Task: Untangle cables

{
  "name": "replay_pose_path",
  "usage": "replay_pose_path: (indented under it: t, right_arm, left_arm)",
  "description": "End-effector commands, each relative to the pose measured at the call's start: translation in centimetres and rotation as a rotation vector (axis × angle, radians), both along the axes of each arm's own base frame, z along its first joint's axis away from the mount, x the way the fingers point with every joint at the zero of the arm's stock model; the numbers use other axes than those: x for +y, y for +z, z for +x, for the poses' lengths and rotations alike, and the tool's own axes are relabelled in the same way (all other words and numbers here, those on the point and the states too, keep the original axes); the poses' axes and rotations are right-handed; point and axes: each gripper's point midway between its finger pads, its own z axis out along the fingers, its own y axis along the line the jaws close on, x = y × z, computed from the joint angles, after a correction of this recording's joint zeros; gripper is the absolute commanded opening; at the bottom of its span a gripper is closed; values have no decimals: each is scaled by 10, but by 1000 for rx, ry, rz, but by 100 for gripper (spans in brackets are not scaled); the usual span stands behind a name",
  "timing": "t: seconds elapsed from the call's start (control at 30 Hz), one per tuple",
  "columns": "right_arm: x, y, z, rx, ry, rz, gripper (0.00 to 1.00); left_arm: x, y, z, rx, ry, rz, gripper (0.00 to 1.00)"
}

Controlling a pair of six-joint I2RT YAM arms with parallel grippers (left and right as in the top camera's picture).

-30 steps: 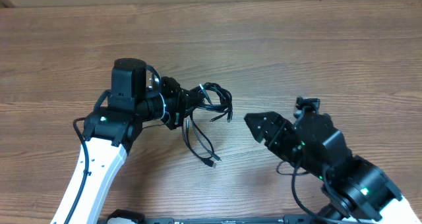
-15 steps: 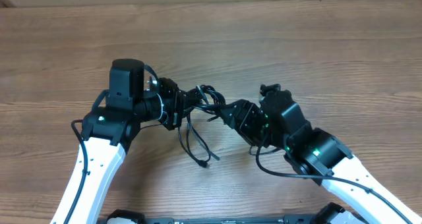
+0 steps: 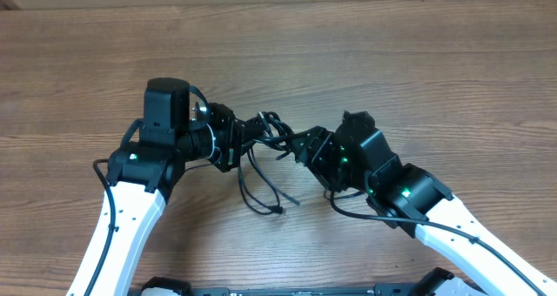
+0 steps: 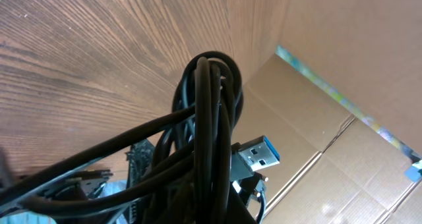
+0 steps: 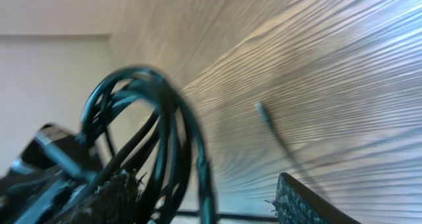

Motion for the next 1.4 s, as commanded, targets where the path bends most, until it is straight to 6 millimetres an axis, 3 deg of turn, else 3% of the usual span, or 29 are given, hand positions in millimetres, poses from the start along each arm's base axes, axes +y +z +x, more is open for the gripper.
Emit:
replay_pose_path:
  t: [0.0,0.1,0.2,0.3,0.43,0.63,0.83,1.2,1.37]
  right_arm:
    - [-28,14,0,-62,-61,-41,66]
    - [-47,25,-11,-72,-92,-51,70]
    - [-66,33,-24,-89,-128,-78,82]
    - [-78,33,-38,-74,-132,-96,94]
    - [-85,27,-55,-22,-123,-106,100]
    - [-65,21,-75,70,13,-48,100]
    - [-57,2,-88,187,76,-65,100]
    - [-34,-8,-97,226,169,-72,100]
    - [-34,-9,-94,198,158,-95,100]
  left_arm:
    - [-7,26,-3,-100,-54,-17,4]
    - [-6,24,-2,-119,-60,-1,4]
    - [-4,23,0,-138,-61,18,4]
    - [-4,23,0,-149,-69,25,4]
    - [-4,22,-1,-145,-69,25,4]
    - [0,9,-9,-68,-58,52,4]
    - [1,6,-12,-46,-55,56,4]
    - [2,6,-11,-45,-47,61,4]
    - [2,6,-11,-45,-47,61,4]
